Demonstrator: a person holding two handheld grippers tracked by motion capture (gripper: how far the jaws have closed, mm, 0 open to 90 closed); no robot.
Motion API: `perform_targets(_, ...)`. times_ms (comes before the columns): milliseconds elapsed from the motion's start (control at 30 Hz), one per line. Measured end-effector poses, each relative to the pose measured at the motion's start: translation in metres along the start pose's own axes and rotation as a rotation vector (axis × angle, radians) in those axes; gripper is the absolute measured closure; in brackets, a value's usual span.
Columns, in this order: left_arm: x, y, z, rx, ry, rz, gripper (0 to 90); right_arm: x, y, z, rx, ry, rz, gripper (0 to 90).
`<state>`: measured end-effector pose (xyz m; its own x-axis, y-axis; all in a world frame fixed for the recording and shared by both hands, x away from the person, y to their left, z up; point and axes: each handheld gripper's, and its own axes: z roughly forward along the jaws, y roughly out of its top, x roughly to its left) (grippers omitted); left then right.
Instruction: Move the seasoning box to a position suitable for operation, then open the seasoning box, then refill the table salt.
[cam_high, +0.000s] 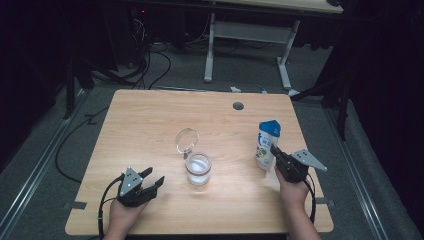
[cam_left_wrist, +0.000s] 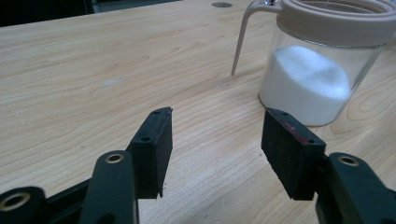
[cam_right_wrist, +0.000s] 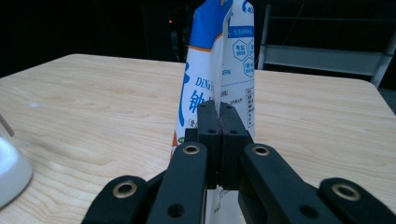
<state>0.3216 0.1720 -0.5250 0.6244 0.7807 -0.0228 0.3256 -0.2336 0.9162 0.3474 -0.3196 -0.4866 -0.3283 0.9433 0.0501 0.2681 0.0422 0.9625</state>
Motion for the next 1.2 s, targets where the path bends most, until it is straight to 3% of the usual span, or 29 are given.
perform_targets(267, -0.003, 0.004, 0.000, -0.003, -0.006, 0.005, 43.7, 0.003, -0.006, -0.008, 0.003, 0.002, 0.014, 87.2)
perform_targets(600, -0.005, 0.004, 0.004, 0.001, -0.018, 0.008, 43.5, 0.011, -0.008, -0.011, 0.009, 0.001, 0.024, 77.9)
perform_targets(767, -0.005, 0.004, 0.003, 0.004, -0.022, 0.009, 43.6, 0.014, -0.009, -0.011, 0.020, -0.016, 0.019, 69.4)
perform_targets(967, -0.006, 0.007, 0.002, 0.007, -0.035, -0.017, 44.6, 0.014, -0.010, -0.011, 0.043, -0.035, 0.034, 56.4)
perform_targets(1200, -0.005, 0.006, 0.002, 0.013, -0.028, -0.022, 45.0, 0.016, -0.014, -0.015, 0.062, -0.038, 0.025, 51.3)
